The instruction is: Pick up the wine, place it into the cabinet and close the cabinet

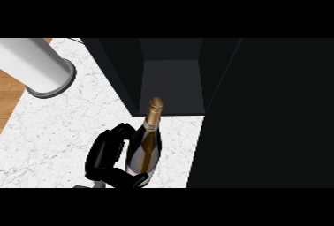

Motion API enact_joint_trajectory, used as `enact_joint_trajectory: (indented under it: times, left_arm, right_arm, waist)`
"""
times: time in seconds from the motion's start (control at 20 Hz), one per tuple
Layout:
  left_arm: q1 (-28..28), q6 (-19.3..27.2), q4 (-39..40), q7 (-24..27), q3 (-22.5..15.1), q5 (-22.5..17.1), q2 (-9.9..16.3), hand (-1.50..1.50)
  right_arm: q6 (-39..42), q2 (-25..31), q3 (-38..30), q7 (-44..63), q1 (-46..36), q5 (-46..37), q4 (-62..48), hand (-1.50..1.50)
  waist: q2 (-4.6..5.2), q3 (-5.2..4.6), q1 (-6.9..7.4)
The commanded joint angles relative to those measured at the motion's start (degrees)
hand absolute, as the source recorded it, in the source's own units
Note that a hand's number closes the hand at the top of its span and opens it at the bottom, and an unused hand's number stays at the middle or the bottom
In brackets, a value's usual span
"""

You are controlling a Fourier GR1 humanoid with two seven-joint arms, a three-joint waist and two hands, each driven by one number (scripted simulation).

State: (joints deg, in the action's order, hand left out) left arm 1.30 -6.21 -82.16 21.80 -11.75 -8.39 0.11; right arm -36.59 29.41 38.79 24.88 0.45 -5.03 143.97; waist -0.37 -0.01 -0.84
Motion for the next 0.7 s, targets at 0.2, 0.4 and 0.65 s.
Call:
enact_joint_trajectory:
  times: [0.2,0.4,0.65]
  left_arm:
    - [-5.70,14.01,0.35,-1.12,-5.53,0.26,-0.11,1.50]
    - [-8.21,14.45,0.92,-3.84,-2.24,2.49,0.29,1.50]
    - [-16.23,16.46,5.53,-6.05,-1.44,2.87,0.43,1.50]
  right_arm:
    - [1.13,4.07,-1.81,3.48,4.17,-0.78,12.19,-1.50]
    - [-1.11,4.06,2.13,2.71,7.33,-4.29,15.10,-1.50]
    - [-1.07,2.33,3.69,-1.15,7.56,-4.56,10.37,-1.50]
  waist:
    - [0.21,-0.01,-0.13]
    - [-0.11,-0.04,-0.78]
    - [0.13,-0.02,-0.22]
